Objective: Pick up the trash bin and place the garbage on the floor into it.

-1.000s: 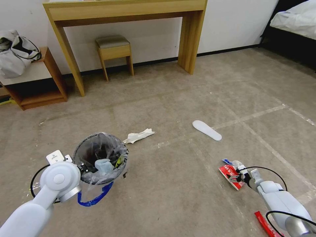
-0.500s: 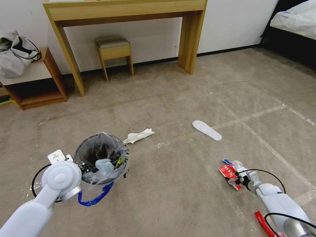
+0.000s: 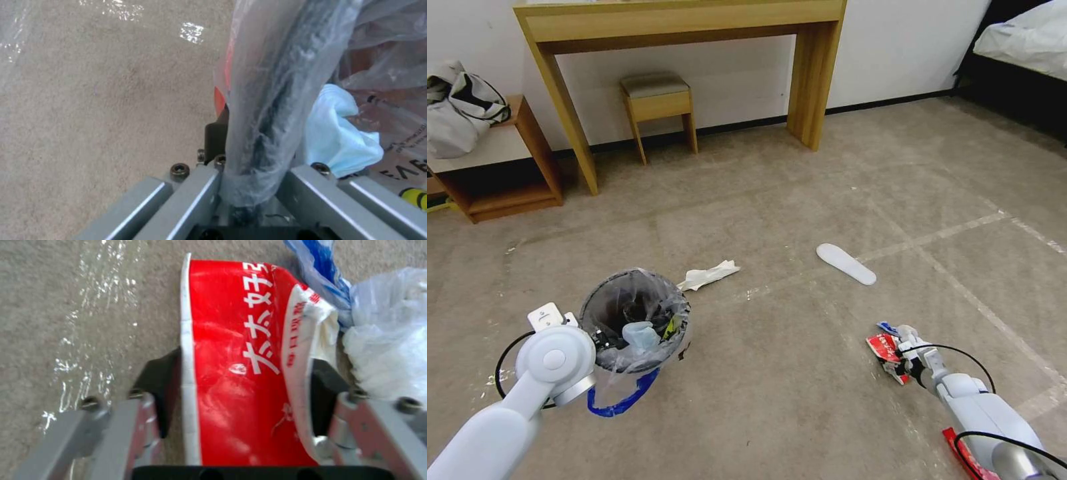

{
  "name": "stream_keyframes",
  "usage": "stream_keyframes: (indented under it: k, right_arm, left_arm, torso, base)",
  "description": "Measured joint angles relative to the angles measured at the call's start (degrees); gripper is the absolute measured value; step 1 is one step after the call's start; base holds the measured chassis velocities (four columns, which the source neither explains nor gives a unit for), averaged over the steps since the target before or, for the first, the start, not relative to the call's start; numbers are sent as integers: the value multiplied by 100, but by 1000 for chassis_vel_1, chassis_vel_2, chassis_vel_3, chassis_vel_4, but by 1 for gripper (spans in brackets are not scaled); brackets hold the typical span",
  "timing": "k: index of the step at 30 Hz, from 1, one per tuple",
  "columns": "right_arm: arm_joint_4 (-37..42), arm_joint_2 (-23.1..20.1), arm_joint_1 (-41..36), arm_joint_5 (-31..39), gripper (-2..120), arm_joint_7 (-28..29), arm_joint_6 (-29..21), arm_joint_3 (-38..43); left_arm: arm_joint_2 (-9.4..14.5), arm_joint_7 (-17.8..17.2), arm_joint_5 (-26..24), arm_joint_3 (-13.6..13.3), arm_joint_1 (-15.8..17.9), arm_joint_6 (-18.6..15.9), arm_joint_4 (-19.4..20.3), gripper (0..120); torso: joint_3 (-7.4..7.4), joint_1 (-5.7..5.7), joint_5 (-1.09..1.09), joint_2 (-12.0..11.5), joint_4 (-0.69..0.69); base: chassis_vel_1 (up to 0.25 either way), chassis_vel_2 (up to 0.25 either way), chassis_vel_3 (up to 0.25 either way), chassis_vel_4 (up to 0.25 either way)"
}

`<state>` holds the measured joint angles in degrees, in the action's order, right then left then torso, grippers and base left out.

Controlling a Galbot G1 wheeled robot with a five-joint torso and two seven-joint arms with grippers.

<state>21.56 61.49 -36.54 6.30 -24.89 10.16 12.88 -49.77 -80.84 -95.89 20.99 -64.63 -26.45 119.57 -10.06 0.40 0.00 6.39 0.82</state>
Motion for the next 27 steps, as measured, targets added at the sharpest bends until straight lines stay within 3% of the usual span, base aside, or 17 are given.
stream_keyframes:
  k: [14,27]
  right_arm:
    - [271,-189,-93,208,1,-34,117,52]
    - [302,-215,-169,328,0,177,98,86]
  left_arm:
    - [-20,5,31,-151,133,17,-70,0]
    - [-69,6,49,-216,163,28,-66,0]
  torso:
    - [0,0,1,0,0]
    - [0,0,1,0,0]
  base:
    - [0,0,0,0]
    - [0,0,0,0]
